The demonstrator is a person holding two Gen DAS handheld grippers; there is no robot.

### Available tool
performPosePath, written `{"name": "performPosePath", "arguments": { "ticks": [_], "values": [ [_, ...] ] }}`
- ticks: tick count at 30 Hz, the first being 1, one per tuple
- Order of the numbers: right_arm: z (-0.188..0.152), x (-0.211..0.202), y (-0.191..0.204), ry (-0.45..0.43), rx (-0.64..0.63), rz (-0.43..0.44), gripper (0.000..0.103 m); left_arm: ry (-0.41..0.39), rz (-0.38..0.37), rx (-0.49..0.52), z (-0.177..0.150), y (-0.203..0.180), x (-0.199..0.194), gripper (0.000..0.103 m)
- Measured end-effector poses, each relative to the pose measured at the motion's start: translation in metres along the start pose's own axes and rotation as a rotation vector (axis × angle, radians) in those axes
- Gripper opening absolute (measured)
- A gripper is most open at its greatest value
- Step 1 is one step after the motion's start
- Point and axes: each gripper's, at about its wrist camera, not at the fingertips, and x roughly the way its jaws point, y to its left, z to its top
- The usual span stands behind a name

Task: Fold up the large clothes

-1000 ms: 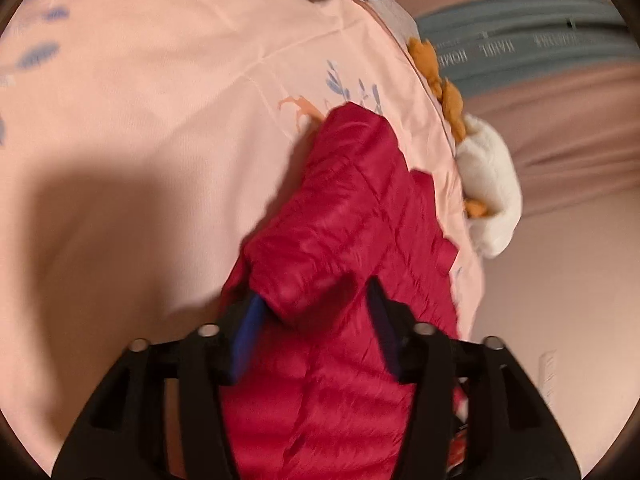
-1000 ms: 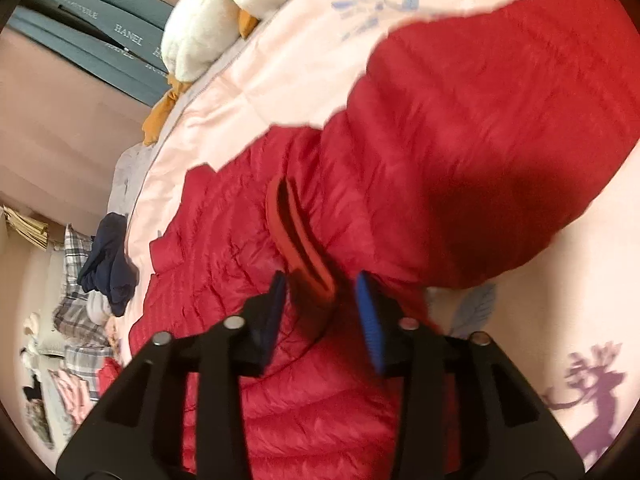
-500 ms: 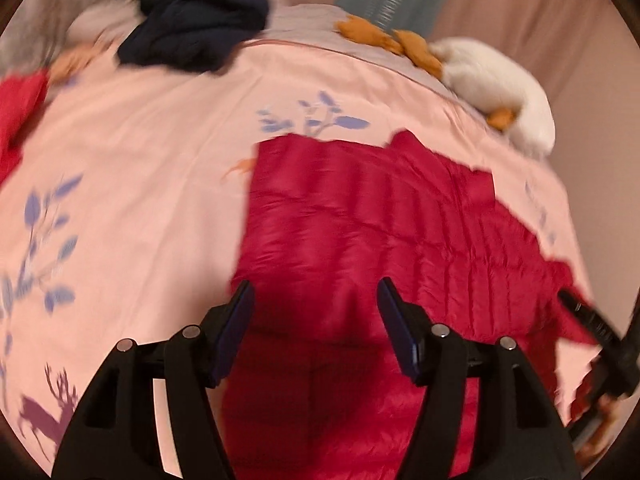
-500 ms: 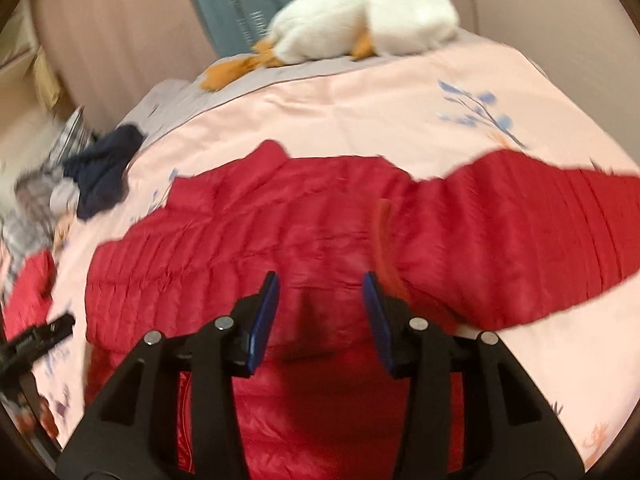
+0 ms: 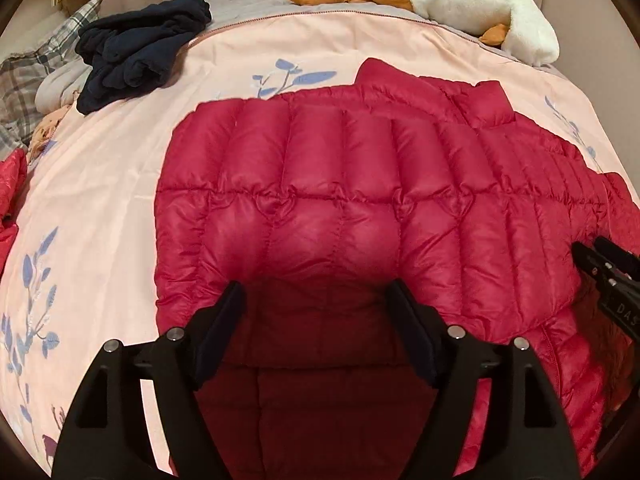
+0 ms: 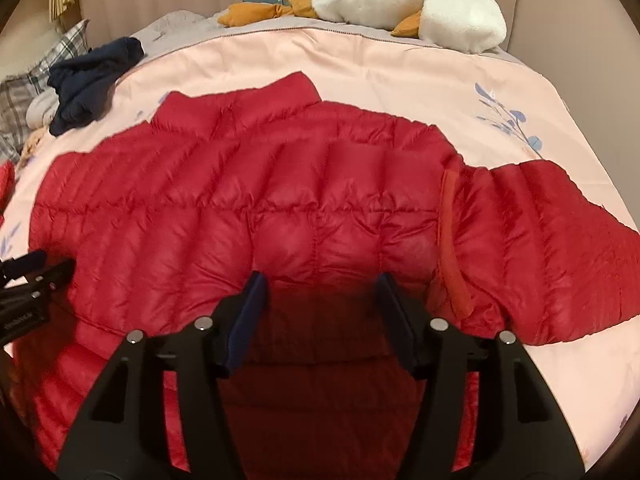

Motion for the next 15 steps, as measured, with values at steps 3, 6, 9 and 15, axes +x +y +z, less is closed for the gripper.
{"name": "performPosePath", "arguments": {
  "ticks": [3, 6, 9, 15],
  "values": [
    [-0.0027, 0.0019, 0.0013, -0.005, -0.001, -0.002, 0.061, 0.004, -0.013, -0.013, 0.0003, 0.0031, 0.0022, 0.077],
    [-0.0035, 0.0025, -0.0008, -0.003, 0.011, 0.011, 0.061, -0.002, -0.005, -0.006, -0.0010, 0.0022, 0.0022, 0.077],
    [-0.0027, 0.0028, -0.0016, -0.004, 0.012, 0.013, 0.062, -0.002, -0.011, -0.010, -0.0011, 0.0020, 0.0024, 0.077],
    [-0.0025, 0.0029, -0.0022, -0.001, 0.014, 0.013, 0.062, 0.003, -0.010, -0.011, -0.0026, 0.0041, 0.0005, 0.080]
  ]
}}
